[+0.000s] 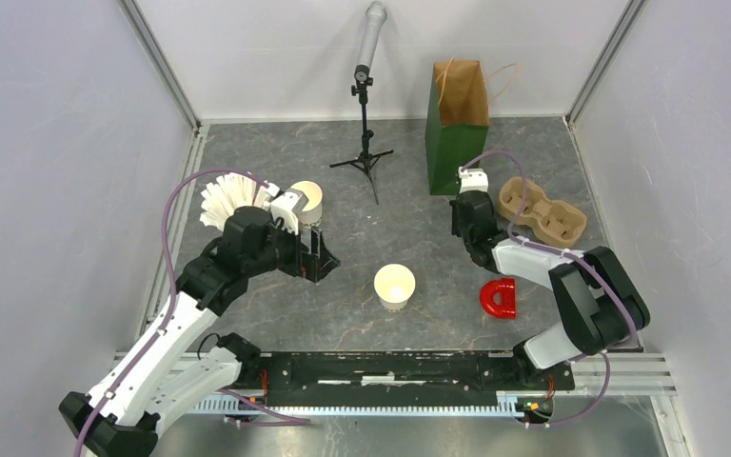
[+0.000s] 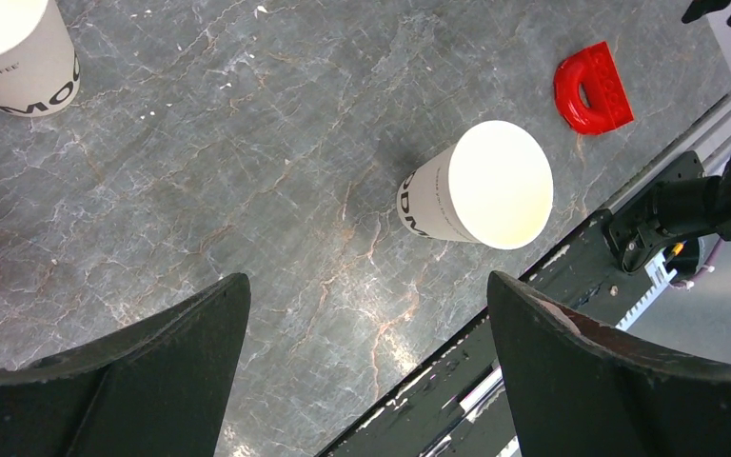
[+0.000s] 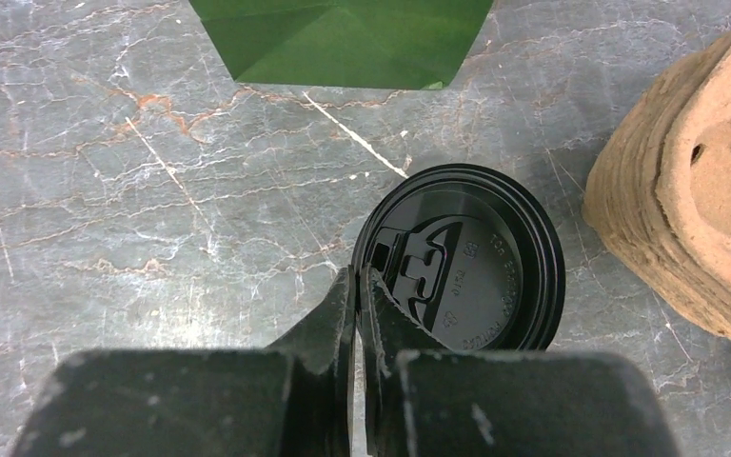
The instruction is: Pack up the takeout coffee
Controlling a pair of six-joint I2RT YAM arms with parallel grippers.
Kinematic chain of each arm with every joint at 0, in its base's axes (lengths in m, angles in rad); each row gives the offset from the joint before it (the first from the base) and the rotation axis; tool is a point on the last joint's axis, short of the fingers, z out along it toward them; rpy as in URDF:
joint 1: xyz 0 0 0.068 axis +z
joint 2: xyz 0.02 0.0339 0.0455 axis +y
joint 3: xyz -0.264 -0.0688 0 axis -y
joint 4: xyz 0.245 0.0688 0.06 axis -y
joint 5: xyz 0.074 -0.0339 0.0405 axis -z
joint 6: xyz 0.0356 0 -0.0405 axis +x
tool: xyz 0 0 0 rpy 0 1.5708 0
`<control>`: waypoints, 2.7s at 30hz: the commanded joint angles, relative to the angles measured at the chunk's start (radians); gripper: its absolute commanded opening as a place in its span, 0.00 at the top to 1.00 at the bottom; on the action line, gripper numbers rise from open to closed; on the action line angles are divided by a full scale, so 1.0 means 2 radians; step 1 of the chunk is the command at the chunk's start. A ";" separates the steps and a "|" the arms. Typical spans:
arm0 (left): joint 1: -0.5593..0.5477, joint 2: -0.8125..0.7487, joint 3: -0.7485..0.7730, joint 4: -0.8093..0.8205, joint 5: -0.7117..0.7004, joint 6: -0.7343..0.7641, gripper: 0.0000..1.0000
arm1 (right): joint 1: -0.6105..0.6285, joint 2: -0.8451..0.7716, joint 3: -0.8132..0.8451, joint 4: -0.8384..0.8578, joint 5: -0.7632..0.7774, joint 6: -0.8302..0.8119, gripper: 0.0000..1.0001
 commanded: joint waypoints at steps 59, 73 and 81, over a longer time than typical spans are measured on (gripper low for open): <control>-0.002 0.003 0.002 0.007 0.000 -0.013 0.00 | -0.003 -0.021 0.001 -0.040 -0.038 0.011 0.87; -0.002 0.005 0.002 0.007 0.002 -0.013 0.00 | -0.003 -0.052 0.002 -0.049 -0.046 0.010 0.97; -0.002 0.005 0.001 0.006 0.002 -0.013 0.00 | -0.003 -0.049 0.000 -0.051 -0.050 0.007 1.00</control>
